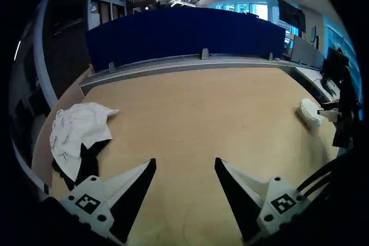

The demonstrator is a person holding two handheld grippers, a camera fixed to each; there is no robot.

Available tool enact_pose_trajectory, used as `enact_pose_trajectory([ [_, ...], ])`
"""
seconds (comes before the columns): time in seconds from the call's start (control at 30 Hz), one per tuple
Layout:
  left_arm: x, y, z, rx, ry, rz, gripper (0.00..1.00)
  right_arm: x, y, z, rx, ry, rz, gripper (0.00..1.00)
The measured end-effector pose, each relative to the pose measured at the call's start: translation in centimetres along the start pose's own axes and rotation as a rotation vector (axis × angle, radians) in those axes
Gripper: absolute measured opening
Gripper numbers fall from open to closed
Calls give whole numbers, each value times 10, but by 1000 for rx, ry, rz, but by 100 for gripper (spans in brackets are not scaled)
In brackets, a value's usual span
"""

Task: Fold towel

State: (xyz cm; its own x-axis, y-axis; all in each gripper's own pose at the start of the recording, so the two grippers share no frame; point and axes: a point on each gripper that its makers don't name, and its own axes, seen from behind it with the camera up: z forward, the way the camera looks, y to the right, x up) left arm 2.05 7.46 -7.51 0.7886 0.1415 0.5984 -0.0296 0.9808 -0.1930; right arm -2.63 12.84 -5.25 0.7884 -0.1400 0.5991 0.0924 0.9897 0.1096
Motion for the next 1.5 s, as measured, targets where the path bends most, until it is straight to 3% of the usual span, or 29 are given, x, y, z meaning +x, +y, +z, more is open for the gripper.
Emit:
enact_pose_trajectory([
  [0.3,15,-4,2,12,55,-29,94,55,-4,-13,-51,185,69,100],
  [0.57,40,-12,2,29,143,-47,94,107,-7,-32,-85,382,135,100],
  [0.7,56,-17,1,34,199,-45,94,111,-10,-34,-95,400,147,100],
  [0.9,76,-23,0,28,279,-46,94,115,-18,-35,-111,406,116,100],
  [1.37,114,-44,-10,61,438,-63,94,157,-89,-35,-97,498,93,100],
  [1.5,124,-51,-15,68,485,-90,94,165,-99,-36,-100,526,111,100],
])
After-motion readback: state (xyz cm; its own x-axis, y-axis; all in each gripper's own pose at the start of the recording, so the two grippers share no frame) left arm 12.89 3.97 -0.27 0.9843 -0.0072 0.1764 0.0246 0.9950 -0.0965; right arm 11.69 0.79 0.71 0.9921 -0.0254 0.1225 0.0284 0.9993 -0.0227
